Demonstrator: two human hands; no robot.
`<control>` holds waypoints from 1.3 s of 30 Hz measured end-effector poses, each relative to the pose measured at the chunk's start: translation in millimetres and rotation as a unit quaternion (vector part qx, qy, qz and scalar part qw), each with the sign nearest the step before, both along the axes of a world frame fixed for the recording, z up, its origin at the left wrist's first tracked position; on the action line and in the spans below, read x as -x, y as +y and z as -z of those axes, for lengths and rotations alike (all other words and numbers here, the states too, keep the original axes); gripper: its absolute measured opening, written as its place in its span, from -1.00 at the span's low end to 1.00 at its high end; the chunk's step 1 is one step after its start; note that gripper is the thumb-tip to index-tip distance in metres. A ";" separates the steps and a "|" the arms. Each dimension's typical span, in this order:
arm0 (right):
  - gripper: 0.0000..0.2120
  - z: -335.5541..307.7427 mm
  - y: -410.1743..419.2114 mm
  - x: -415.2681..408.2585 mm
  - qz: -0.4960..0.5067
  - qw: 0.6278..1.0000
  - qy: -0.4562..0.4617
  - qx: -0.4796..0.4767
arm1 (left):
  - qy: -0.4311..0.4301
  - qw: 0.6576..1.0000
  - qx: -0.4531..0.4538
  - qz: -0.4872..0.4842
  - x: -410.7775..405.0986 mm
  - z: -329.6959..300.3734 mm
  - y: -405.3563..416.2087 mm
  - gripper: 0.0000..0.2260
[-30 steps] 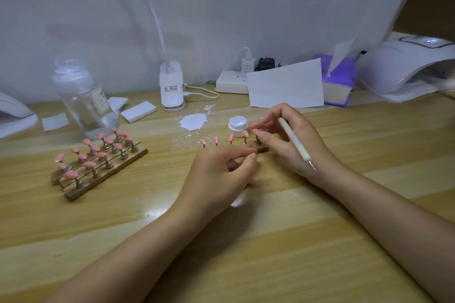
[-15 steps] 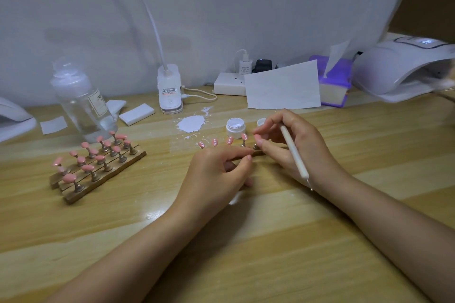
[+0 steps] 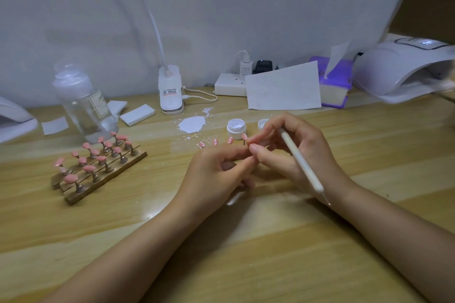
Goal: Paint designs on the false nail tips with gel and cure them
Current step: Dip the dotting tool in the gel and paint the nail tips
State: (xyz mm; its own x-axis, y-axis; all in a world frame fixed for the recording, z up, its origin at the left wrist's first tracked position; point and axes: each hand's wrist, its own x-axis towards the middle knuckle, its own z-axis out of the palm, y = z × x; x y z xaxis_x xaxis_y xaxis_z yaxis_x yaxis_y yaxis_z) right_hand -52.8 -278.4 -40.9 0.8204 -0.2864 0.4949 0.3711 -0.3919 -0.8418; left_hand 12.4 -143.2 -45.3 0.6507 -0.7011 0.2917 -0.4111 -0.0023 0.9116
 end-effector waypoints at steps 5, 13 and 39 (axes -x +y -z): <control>-0.70 3.4 3.2 -0.9 -0.003 1.000 -0.007 0.022 | 0.002 1.000 0.020 -0.006 -2.6 0.3 1.2 -0.76; -0.75 -15.8 -7.6 -14.3 0.073 0.991 0.039 -0.108 | 0.050 0.998 0.025 -0.020 -5.8 4.7 -2.4 -0.92; -0.67 -20.0 -18.9 -98.2 0.176 0.954 0.146 0.194 | 0.079 0.997 0.025 -0.013 -8.5 7.2 -2.3 -0.83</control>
State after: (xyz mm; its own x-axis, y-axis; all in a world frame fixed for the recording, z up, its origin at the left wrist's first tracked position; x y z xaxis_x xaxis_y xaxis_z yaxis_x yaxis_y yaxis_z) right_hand 45.4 -297.3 -20.8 0.8265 -0.4115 0.3843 -0.0700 -0.7524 -0.6550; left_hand 20.9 -145.5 -52.5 0.7089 -0.6707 0.2183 -0.2637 0.0351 0.9640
